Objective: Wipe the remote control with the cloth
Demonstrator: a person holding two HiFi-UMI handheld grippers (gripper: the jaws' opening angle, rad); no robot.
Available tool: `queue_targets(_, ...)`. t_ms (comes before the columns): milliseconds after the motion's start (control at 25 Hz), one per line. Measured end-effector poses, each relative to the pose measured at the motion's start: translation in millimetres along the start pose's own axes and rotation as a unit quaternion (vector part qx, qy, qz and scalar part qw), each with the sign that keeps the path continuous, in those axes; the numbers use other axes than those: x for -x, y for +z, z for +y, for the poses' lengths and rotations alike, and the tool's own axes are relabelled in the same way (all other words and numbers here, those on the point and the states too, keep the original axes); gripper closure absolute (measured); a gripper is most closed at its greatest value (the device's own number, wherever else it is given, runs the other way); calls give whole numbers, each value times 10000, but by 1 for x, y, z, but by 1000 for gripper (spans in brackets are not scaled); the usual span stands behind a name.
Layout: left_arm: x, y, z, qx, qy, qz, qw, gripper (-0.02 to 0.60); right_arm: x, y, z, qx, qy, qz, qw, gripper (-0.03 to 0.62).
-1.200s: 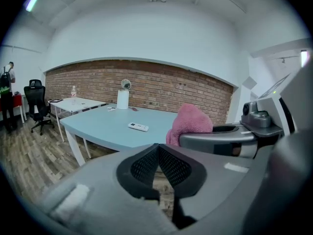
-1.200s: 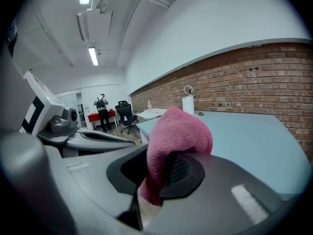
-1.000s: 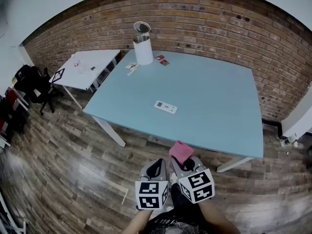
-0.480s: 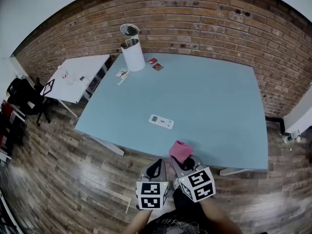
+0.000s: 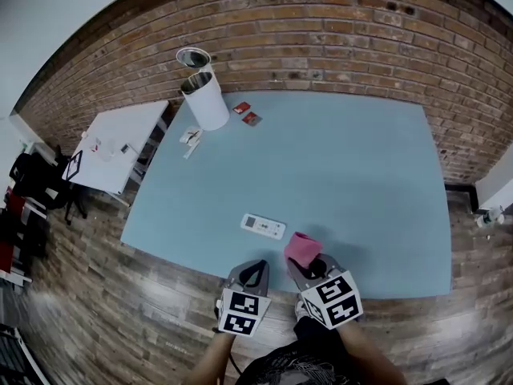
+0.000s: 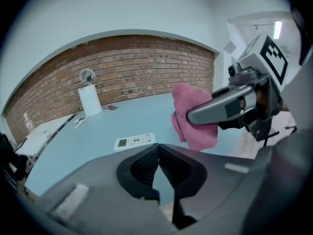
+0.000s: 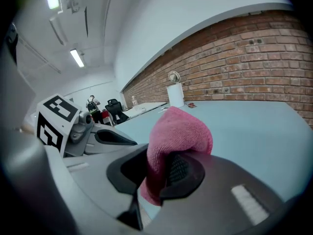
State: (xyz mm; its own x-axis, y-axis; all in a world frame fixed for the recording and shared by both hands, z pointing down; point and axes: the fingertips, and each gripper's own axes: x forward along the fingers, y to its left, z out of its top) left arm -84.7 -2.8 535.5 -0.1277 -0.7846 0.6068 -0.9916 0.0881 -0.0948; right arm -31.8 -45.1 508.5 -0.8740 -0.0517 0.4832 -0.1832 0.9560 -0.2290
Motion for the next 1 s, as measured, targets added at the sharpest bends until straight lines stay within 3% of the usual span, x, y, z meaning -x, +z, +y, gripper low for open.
queue_targets(80, -13, 5, 6, -404, -186, 119, 9989, 581, -5, 5, -13, -96, 9, -5, 10000, 531)
queue_targets(160, -25, 7, 11, -800, -402, 288, 9956, 509, -9, 9, -22, -174, 32, -26, 9998, 531)
queue_targets(200, -30, 9, 14, -1008, -483, 371, 9930, 508, -12, 10, -26, -213, 51, -31, 9998, 531)
queue_targets(400, -51, 9, 26, -1986, -837, 777, 9734, 479, -21, 10, -37, -335, 141, -10, 9993, 531)
queue_targets(560, -72, 0, 33, -2829, -1209, 1093, 9452, 428, -24, 12, -52, -437, 8, -34, 9990, 531)
queue_targets(720, -85, -9, 45, -3282, -1624, 1263, 9220, 391, -30, 9, -56, -505, -103, 48, 9987, 531)
queue_targets(1000, -110, -15, 57, -4228, -2476, 1569, 8575, 327, -35, 18, -71, -810, -708, -68, 9942, 531)
